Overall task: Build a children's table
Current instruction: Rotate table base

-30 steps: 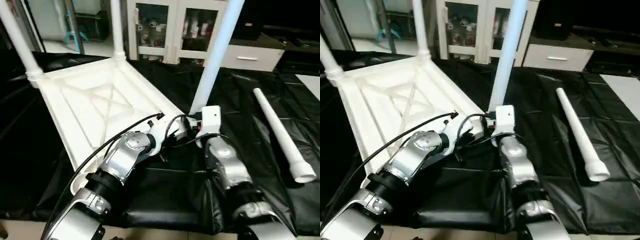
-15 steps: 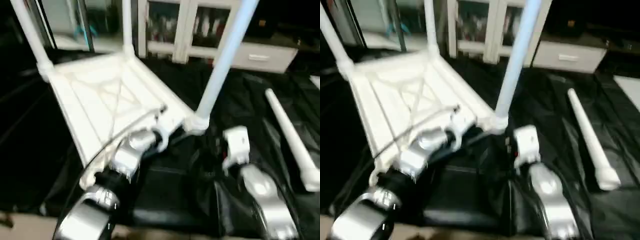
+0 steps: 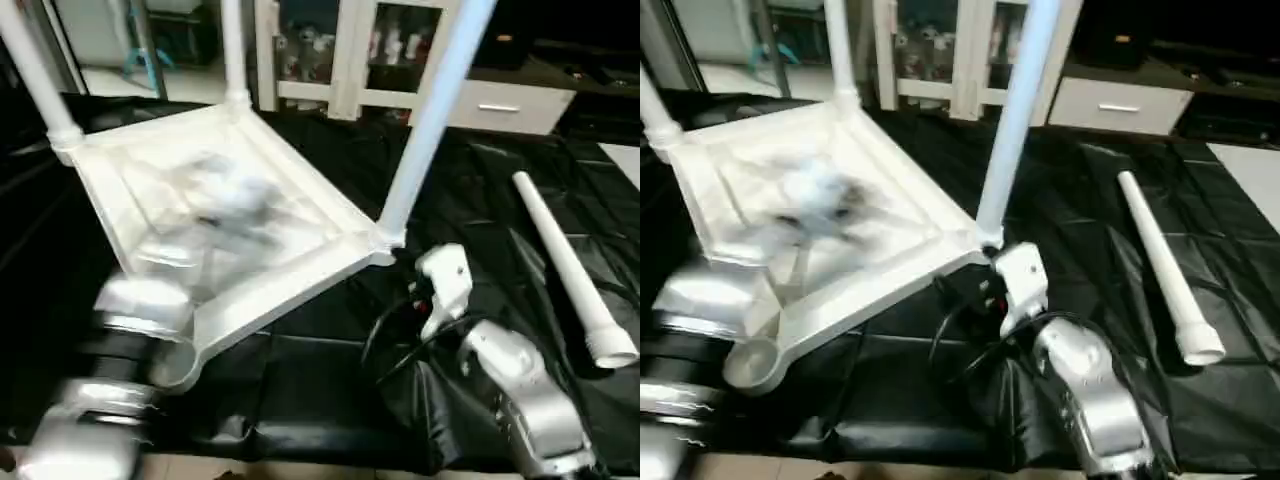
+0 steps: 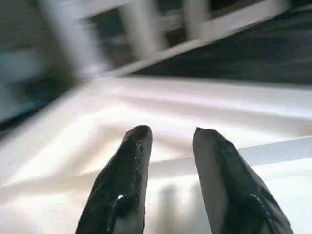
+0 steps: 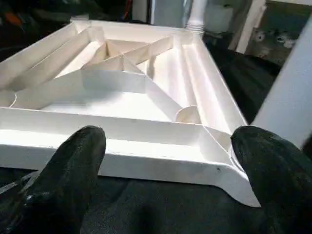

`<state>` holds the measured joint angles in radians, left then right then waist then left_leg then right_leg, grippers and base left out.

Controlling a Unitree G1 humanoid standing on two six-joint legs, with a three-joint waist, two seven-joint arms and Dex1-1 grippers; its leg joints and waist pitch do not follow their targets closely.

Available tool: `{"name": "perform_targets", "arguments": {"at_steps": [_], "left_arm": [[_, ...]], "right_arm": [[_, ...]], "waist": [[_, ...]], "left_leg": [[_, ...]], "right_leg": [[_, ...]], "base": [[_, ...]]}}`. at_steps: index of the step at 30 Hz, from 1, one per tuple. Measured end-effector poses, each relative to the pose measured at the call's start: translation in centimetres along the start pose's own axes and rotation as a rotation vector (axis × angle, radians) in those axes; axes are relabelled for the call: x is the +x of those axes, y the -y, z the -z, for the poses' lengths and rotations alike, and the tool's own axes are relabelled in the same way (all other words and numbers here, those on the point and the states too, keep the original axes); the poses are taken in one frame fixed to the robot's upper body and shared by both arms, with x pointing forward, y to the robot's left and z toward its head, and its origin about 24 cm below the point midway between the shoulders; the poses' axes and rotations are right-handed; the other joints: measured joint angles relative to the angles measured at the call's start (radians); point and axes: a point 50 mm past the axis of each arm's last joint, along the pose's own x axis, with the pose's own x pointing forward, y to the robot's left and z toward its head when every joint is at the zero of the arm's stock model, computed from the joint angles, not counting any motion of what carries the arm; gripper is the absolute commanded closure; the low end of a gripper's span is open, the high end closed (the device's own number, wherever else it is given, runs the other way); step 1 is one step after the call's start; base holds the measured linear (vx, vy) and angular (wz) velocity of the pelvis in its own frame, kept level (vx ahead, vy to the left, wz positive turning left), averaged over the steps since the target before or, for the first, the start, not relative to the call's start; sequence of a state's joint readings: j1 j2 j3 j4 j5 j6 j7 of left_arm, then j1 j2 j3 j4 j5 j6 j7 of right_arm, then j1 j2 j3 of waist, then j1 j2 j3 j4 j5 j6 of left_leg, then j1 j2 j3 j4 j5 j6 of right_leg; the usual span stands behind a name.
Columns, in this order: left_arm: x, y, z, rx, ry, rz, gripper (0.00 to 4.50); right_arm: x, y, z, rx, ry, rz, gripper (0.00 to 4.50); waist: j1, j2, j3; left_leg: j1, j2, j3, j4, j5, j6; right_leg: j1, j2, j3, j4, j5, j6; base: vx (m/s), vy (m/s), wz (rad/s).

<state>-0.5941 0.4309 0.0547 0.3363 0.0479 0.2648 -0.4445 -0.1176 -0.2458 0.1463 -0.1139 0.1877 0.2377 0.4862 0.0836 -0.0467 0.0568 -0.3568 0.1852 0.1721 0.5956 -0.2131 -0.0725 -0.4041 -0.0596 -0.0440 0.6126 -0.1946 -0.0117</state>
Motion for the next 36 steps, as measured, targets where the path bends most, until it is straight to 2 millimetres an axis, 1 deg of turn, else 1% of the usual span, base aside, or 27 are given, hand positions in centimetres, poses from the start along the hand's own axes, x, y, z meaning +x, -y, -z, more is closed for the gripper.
{"name": "perform_targets", "arguments": {"at_steps": [1, 2, 4, 5, 7, 9, 11, 13, 14, 15, 17, 20, 23, 25, 27, 29, 31, 34, 36], "left_arm": [[-0.5, -1.4, 0.3, 0.051, -0.043, -0.064, 2.85], [-1.5, -3.4, 1.1, 0.109, -0.117, -0.157, 2.85], [-3.1, -6.1, 2.0, 0.194, -0.210, -0.285, 2.85], [-4.3, -7.7, 2.9, 0.240, -0.286, -0.358, 2.85], [-5.6, -8.9, 4.2, 0.274, -0.379, -0.404, 2.85], [-6.8, -9.0, 5.9, 0.298, -0.481, -0.395, 2.85], [-7.5, -8.4, 7.5, 0.296, -0.568, -0.346, 2.85], [-7.8, -7.6, 8.4, 0.275, -0.609, -0.294, 2.85], [-7.6, -6.9, 8.5, 0.227, -0.609, -0.261, 2.85], [-7.4, -6.4, 8.5, 0.204, -0.600, -0.237, 2.85], [-6.8, -4.8, 7.7, 0.129, -0.559, -0.121, 2.85], [-6.6, -3.2, 7.0, 0.077, -0.529, 0.019, 2.85], [-5.8, -0.6, 6.1, 0.015, -0.465, 0.184, 2.85], [-5.4, 0.8, 5.8, -0.008, -0.440, 0.268, 2.85], [-5.2, 2.2, 5.6, -0.008, -0.436, 0.350, 2.85], [-5.0, 3.1, 5.8, -0.009, -0.443, 0.395, 2.85], [-4.6, 4.0, 5.9, -0.011, -0.442, 0.407, 2.85], [-3.1, 5.8, 6.2, -0.021, -0.445, 0.398, 2.85], [-2.4, 6.4, 6.1, -0.009, -0.433, 0.379, 2.85]], "right_arm": [[0.2, -0.1, -0.1, -0.002, 0.000, -0.014, 0.00], [0.5, -0.3, -0.3, -0.009, 0.003, -0.036, 0.00], [0.8, -0.2, -0.5, -0.014, -0.005, -0.056, 0.00], [0.8, -0.2, -0.5, -0.018, -0.009, -0.070, 0.00], [0.6, 0.0, -0.4, -0.027, -0.024, -0.081, 0.00], [0.8, -0.2, -0.5, -0.034, -0.030, -0.111, 0.00], [1.0, -0.4, -0.6, -0.046, -0.031, -0.138, 0.00], [1.0, -0.3, -0.7, -0.051, -0.035, -0.138, 0.00], [0.9, -0.3, -0.7, -0.053, -0.037, -0.137, 0.00], [0.9, -0.3, -0.7, -0.053, -0.037, -0.138, 0.00], [1.0, -0.3, -0.7, -0.053, -0.036, -0.144, 0.00], [0.9, -0.2, -0.6, -0.056, -0.040, -0.144, 0.00], [0.9, -0.2, -0.6, -0.057, -0.041, -0.142, 0.00], [0.9, -0.2, -0.6, -0.057, -0.040, -0.139, 0.00], [0.9, -0.1, -0.7, -0.058, -0.040, -0.128, 0.00], [0.8, 0.1, -0.7, -0.061, -0.040, -0.117, 0.00], [0.7, 0.3, -0.7, -0.061, -0.041, -0.099, 0.00], [0.7, 0.8, -0.5, -0.057, -0.049, -0.056, 0.00], [0.7, 0.9, -0.4, -0.059, -0.049, -0.046, 0.00]], "waist": [[0.003, -0.001, 0.000], [0.002, -0.001, 0.000], [0.003, -0.007, 0.001], [0.003, -0.011, 0.000], [0.004, -0.015, 0.000], [0.010, -0.018, 0.000], [0.012, -0.022, 0.000], [0.014, -0.026, 0.001], [0.017, -0.029, 0.002], [0.018, -0.030, 0.002], [0.019, -0.032, 0.001], [0.019, -0.029, 0.003], [0.032, -0.027, 0.004], [0.031, -0.027, 0.004], [0.026, -0.026, 0.004], [0.021, -0.025, 0.005], [0.020, -0.024, 0.005], [0.026, -0.021, 0.007], [0.028, -0.020, 0.007]], "left_leg": [[0.000, 0.000, 0.000, 0.000, 0.000, 0.000], [0.000, 0.000, 0.000, 0.000, 0.000, 0.000], [0.000, 0.001, 0.000, 0.000, 0.000, 0.000], [0.000, 0.001, 0.000, 0.000, 0.000, 0.000], [0.000, 0.001, 0.001, 0.000, 0.000, 0.000], [0.000, 0.000, 0.000, 0.000, 0.000, 0.000], [0.000, 0.001, 0.000, 0.001, 0.001, -0.002], [0.000, 0.001, 0.000, 0.001, 0.002, -0.003], [0.000, 0.002, 0.000, 0.001, 0.003, -0.005], [0.000, 0.002, 0.000, 0.001, 0.003, -0.005], [0.000, 0.003, 0.000, 0.001, 0.004, -0.006], [0.001, 0.003, 0.001, 0.001, 0.004, -0.007], [0.001, 0.003, 0.001, 0.001, 0.005, -0.007], [0.001, 0.003, 0.001, 0.001, 0.005, -0.007], [0.002, 0.003, 0.001, 0.001, 0.005, -0.008], [0.002, 0.003, 0.001, 0.001, 0.005, -0.008], [0.003, 0.004, 0.001, 0.001, 0.006, -0.009], [0.004, 0.004, 0.001, 0.001, 0.007, -0.010], [0.005, 0.004, 0.001, 0.001, 0.007, -0.011]], "right_leg": [[0.000, 0.000, 0.000, 0.000, 0.000, 0.000], [0.000, 0.000, 0.000, 0.000, 0.000, 0.000], [0.000, 0.000, 0.000, 0.000, 0.000, 0.000], [0.000, 0.001, 0.000, 0.000, 0.000, 0.000], [0.000, 0.000, 0.000, -0.001, 0.000, 0.000], [0.000, 0.000, 0.000, -0.001, 0.000, 0.000], [0.001, 0.000, 0.000, 0.000, 0.000, 0.000], [0.001, 0.000, 0.000, 0.001, 0.000, 0.000], [0.001, 0.000, 0.000, 0.002, 0.001, -0.001], [0.001, 0.000, -0.001, 0.002, 0.001, -0.001], [0.001, 0.000, -0.001, 0.002, 0.001, -0.002], [0.001, 0.000, -0.001, 0.003, 0.001, -0.002], [0.002, 0.000, -0.001, 0.003, 0.001, -0.002], [0.002, 0.000, -0.001, 0.003, 0.001, -0.002], [0.002, 0.000, -0.001, 0.004, 0.002, -0.002], [0.002, 0.001, -0.001, 0.005, 0.002, -0.002], [0.002, 0.001, -0.001, 0.005, 0.002, -0.002], [0.005, 0.001, -0.001, 0.005, 0.002, -0.003], [0.006, 0.001, -0.001, 0.005, 0.002, -0.003]], "base": [[0.000, 0.000, 0.00], [0.000, 0.000, 0.00], [0.000, 0.000, 0.00], [0.000, 0.000, 0.00], [0.000, 0.000, 0.00], [0.000, 0.000, 0.00], [0.000, 0.000, 0.00], [0.000, 0.000, 0.00], [0.000, 0.000, 0.00], [0.000, 0.000, 0.00], [0.000, 0.000, 0.00], [0.000, 0.000, 0.00], [0.000, 0.000, 0.00], [0.000, 0.000, 0.00], [0.000, 0.000, 0.00], [0.000, 0.000, 0.00], [0.000, 0.000, 0.00], [0.000, 0.000, 0.00], [0.000, 0.000, 0.00]]}}
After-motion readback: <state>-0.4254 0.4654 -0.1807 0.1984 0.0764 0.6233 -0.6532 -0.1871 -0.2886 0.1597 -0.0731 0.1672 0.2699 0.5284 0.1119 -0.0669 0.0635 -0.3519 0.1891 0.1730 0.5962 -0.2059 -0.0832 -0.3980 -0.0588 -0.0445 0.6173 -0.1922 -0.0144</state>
